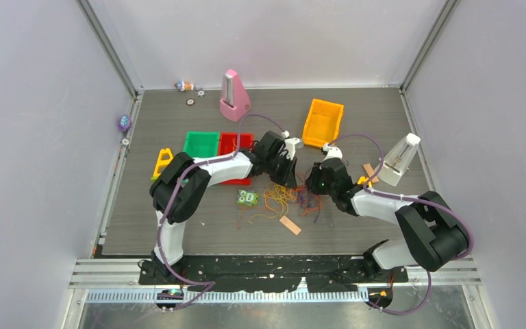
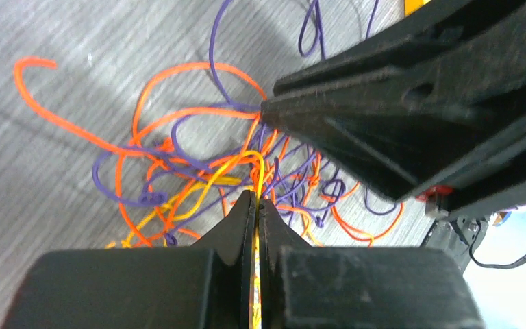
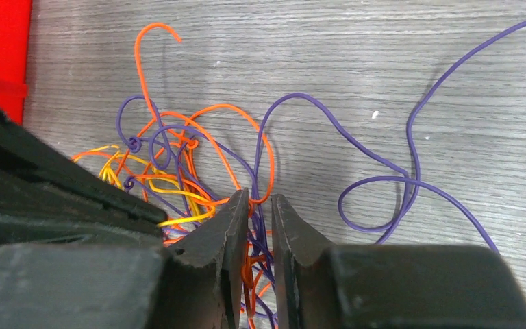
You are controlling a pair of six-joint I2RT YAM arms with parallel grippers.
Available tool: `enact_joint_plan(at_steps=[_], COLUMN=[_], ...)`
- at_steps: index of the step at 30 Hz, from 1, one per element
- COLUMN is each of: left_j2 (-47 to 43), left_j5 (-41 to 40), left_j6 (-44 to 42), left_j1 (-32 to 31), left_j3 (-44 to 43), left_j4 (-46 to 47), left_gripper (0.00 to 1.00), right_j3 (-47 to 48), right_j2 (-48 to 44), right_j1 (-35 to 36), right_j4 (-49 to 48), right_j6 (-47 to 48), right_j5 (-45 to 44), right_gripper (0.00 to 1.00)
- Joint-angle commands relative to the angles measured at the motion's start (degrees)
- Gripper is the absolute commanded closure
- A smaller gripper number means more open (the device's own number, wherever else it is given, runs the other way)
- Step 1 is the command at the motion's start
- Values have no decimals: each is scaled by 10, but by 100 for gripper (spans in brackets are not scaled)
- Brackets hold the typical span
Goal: Untangle the cables
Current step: Untie the cable.
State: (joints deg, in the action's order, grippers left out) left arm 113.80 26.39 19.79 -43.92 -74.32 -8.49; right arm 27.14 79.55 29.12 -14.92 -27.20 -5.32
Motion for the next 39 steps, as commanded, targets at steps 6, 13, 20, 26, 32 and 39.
enact_joint_plan(at_steps=[6,13,20,26,32,39], left_j2=[-209,-386,-591,-725,-781,-746], left_j5=[-3,-74,-267,-469,-421,-249], left_j6=[64,87,91,61,49,65], left_j1=[82,150,181,212,269,269], left_j3=[127,212,282,281,280,279], left_j4=[127,139,100,15,10,38], left_gripper=[100,100,100,100,100,100], right_j3=[9,-29,-66,-115,-112,-87], right_j2=[-19,-71,-152,-277,-317,-338], right_j1=[-24,-66,-71,-73,-75,-75], right_j4=[59,85,122,139,130,64], right_j6=[-53,-120,-184,-234,-160,10], right_j5=[-116,-181,-279,-377,-339,-100], right_gripper=[91,95,94,94,91,24])
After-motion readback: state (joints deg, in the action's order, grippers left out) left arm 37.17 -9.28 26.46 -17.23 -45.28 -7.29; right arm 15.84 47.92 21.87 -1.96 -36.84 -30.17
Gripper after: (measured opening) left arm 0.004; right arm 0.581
